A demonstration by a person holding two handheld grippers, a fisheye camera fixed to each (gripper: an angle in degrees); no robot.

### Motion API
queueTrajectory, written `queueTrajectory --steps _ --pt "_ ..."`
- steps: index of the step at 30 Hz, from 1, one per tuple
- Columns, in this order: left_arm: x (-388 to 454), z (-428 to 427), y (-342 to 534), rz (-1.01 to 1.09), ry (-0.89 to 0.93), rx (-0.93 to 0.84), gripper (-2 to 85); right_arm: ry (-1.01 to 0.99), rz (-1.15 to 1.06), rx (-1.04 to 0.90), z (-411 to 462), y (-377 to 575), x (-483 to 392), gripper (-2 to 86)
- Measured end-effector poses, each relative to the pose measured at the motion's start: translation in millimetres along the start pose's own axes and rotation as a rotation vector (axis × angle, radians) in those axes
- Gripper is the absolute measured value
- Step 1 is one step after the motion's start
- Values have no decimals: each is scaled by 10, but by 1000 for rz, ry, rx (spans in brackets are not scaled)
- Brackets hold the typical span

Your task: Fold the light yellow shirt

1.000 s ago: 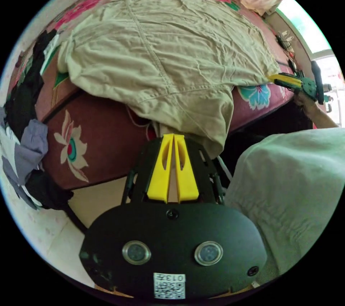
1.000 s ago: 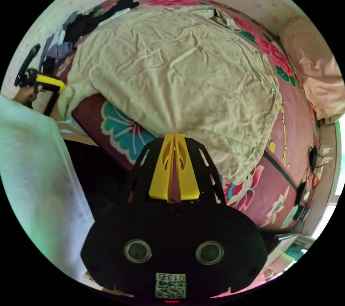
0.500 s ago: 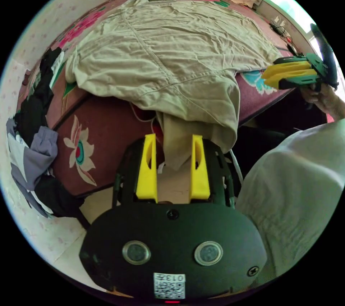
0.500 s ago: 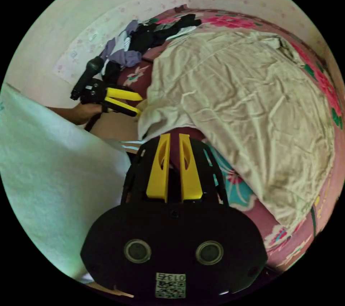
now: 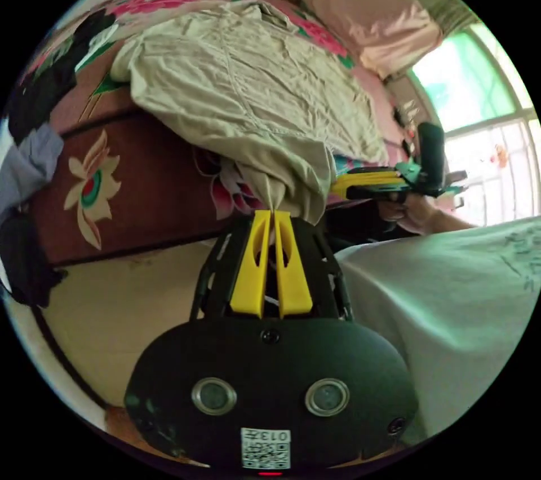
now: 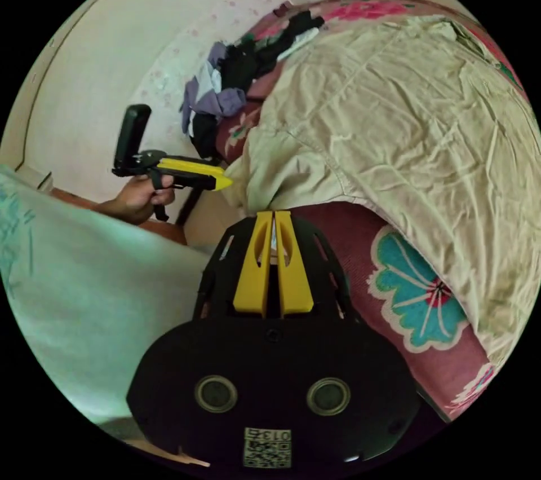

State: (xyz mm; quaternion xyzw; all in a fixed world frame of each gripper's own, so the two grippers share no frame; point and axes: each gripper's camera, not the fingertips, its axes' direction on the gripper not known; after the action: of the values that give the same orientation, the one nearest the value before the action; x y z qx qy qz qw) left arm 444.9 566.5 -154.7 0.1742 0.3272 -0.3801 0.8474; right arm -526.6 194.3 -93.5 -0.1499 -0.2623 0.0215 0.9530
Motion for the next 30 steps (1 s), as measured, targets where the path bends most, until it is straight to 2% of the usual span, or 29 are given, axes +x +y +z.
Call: queueTrajectory --steps 2,4,6,7,9,11,14,16,19,20,22,24,28,30 --pt "-476 183 339 -183 230 38 2 0 4 -25 -68 172 110 3" --pt "-866 567 570 -327 342 -39 2 80 33 -141 133 265 243 1" --pt "-1116 728 765 -385 391 -62 2 157 29 -221 284 344 311 0" --pt "-1181 670 836 -407 383 -71 2 158 42 -309 331 367 331 0" --pt "-1081 462 815 -289 274 -82 7 152 9 -325 252 425 250 0" --pt "-813 211 676 -103 147 -35 33 229 -74 -234 41 419 18 1" --pt "-594 202 363 -25 24 16 104 345 -148 -31 -108 191 -262 6" --pt "-520 383 177 -8 -18 -38 116 386 -172 10 -31 15 -359 14" --pt "-357 510 56 40 -247 -144 74 453 -271 -74 336 -169 -463 10" --pt "-306 523 49 83 -272 -180 50 496 -292 -112 486 -200 -462 7" --pt "-284 548 56 131 -229 -238 17 562 -275 -211 713 -226 -371 2" --pt "-333 380 97 124 -164 -232 8 518 -228 -201 702 -235 -303 0" --pt "-776 -27 595 -59 -3 -48 2 465 -63 -156 455 -122 -159 -2" --pt "-1054 139 771 -197 113 -82 3 454 -85 -150 485 -9 -162 -2"
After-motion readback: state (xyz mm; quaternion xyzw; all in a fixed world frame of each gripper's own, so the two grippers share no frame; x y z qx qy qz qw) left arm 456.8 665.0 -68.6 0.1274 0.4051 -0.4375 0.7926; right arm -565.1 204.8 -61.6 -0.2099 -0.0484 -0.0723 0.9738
